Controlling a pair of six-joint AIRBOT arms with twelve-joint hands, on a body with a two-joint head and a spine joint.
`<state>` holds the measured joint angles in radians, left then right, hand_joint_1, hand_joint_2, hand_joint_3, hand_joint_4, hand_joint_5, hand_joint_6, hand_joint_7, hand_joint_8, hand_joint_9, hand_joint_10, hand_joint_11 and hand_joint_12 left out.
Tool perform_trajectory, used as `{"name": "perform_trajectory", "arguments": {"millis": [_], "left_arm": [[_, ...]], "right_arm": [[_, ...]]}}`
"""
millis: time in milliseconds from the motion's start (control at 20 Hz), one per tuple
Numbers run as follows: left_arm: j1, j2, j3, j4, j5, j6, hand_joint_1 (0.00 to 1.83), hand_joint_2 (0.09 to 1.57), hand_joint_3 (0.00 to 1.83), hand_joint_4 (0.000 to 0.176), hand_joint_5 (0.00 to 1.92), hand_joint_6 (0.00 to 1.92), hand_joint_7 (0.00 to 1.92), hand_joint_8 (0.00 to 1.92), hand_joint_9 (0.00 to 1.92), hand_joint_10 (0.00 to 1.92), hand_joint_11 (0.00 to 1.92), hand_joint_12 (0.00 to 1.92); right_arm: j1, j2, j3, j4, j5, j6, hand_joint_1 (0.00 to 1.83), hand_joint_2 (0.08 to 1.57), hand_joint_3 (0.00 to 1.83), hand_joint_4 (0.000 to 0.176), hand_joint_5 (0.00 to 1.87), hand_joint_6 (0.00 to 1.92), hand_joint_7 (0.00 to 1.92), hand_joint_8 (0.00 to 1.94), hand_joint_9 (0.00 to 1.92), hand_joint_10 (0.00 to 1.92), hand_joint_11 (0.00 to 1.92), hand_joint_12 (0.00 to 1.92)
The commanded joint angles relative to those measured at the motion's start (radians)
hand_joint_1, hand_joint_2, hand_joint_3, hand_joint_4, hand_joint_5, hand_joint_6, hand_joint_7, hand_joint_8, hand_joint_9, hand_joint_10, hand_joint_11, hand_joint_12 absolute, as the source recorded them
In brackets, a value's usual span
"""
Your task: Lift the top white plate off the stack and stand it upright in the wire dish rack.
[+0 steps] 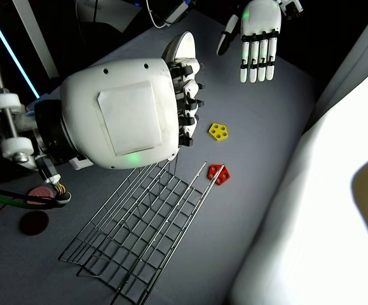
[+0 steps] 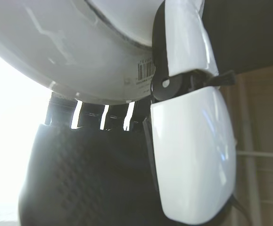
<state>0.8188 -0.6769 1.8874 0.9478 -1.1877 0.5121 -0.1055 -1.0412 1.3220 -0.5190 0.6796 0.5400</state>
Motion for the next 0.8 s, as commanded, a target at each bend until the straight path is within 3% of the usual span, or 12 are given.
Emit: {"name": "perform_trajectory", "arguments": {"millis": [0,350,400,750], "left_arm": [[-0.014,0.011,-0.002,-0.076,-0.059,0.005,0.08,1.07,0.0,0.0,0.11,0.01,0.15,0.01,0.15,0.01,0.16,0.01],[-0.014,0.012,-0.005,-0.072,-0.064,0.004,0.05,1.08,0.0,0.0,0.09,0.0,0.12,0.0,0.11,0.0,0.13,0.0],[-0.013,0.012,-0.006,-0.072,-0.067,0.004,0.05,1.08,0.0,0.0,0.08,0.0,0.11,0.0,0.11,0.0,0.13,0.0],[-0.014,0.012,-0.012,-0.069,-0.069,0.003,0.07,1.07,0.0,0.0,0.12,0.02,0.16,0.01,0.15,0.01,0.16,0.02]], "right_arm": [[0.009,0.013,0.007,0.082,0.116,0.029,1.49,1.07,0.0,0.0,0.94,1.05,1.01,0.71,1.01,0.84,1.0,1.31],[0.009,0.013,0.03,0.112,0.097,0.078,1.49,1.07,0.0,0.0,0.93,1.03,1.01,0.7,1.05,0.8,1.02,1.3],[0.009,0.013,0.032,0.121,0.088,0.078,1.49,1.06,0.0,0.0,0.96,0.98,1.05,0.63,1.08,0.74,1.03,1.28],[0.009,0.013,0.048,0.146,0.029,0.122,1.49,1.06,0.0,0.0,0.99,0.97,1.07,0.58,1.03,0.81,1.0,1.32]]}}
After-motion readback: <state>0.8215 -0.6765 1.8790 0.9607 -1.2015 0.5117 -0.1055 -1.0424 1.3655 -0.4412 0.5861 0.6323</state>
